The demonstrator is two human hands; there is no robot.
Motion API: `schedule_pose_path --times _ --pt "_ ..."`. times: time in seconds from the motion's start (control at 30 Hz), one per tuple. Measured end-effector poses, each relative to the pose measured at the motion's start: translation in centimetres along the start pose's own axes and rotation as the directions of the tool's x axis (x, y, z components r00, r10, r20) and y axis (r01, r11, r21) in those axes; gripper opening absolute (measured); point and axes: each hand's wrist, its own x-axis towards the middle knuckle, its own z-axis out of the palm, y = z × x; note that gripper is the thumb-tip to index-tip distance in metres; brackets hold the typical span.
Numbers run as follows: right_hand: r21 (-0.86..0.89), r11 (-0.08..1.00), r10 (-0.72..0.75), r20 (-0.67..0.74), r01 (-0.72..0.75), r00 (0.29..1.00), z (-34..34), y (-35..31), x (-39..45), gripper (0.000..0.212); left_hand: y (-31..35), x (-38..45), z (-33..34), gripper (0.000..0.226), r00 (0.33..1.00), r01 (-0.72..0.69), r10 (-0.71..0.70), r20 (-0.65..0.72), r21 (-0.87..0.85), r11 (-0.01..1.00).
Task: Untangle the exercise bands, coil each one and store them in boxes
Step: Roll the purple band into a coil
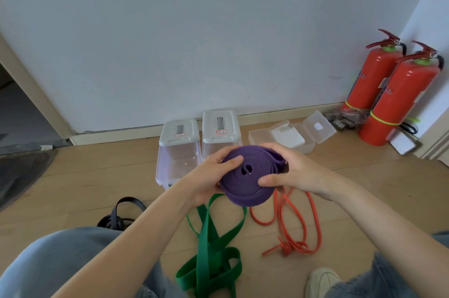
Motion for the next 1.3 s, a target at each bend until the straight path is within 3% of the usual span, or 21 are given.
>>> schedule_pose_path --times 0.13,0.27,0.47,0.57,0.63,0.87,1.03,1.13,1.3 --pt "-0.271 0.963 0.028 0.034 -0.018 0.999 1.0 -0.2 0.3 0.096 -0.2 0.2 -0.2 0.029 0.991 0.005 -0.021 -0.132 -0.117 0.993" --pt "-0.568 0.823 -0.099 -0.116 0.016 0.988 1.7 0.3 0.6 0.108 0.1 0.5 0.1 0.026 0.986 0.046 -0.068 -0.152 -0.146 0.988" --pt "-0.698 0.715 -0.098 -0.156 -0.039 0.983 -2.2 -0.6 1.4 0.115 2.2 1.9 0.0 0.047 0.989 0.122 -0.112 0.095 -0.106 0.987" --pt "-0.768 0.637 -0.058 -0.135 -0.068 0.989 -4.6 -0.3 3.2 0.117 2.6 4.6 0.9 0.040 0.993 0.096 -0.083 0.081 -0.160 0.983" --pt "-0.796 0.601 -0.045 -0.132 -0.079 0.990 -6.4 0.7 4.9 0.118 2.7 7.1 1.5 0.032 0.996 0.091 -0.087 0.032 -0.166 0.982" --pt "-0.859 0.488 0.022 -0.168 -0.157 0.986 -11.0 10.1 12.5 0.110 -0.7 19.8 2.9 0.041 0.976 0.099 -0.128 -0.175 -0.164 0.982" --pt "-0.785 0.531 0.176 -0.267 -0.320 0.947 -10.9 20.7 17.6 0.128 -7.4 29.2 2.4 0.055 0.929 0.271 -0.293 -0.225 -0.125 0.954" --pt "-0.711 0.568 0.248 -0.332 -0.414 0.910 -11.7 25.9 19.3 0.136 -10.4 33.6 1.8 0.056 0.924 0.312 -0.322 -0.205 -0.080 0.947" --pt "-0.606 0.634 0.320 -0.360 -0.480 0.876 -14.4 30.1 20.0 0.121 -12.2 38.0 3.0 0.052 0.953 0.274 -0.264 -0.148 0.051 0.960"
